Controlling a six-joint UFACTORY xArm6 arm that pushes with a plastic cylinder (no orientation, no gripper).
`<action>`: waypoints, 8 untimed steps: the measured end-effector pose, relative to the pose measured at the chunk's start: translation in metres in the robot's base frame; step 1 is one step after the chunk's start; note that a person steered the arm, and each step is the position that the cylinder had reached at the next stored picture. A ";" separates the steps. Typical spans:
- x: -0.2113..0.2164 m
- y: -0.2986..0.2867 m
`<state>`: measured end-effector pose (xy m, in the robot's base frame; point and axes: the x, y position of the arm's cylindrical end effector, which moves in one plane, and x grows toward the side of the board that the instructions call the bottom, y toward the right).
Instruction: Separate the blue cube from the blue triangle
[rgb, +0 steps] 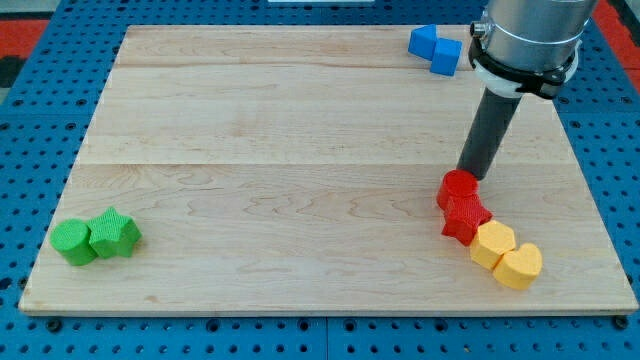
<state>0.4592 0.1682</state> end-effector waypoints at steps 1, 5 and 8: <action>-0.048 0.035; -0.241 0.073; -0.181 -0.018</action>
<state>0.2783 0.1502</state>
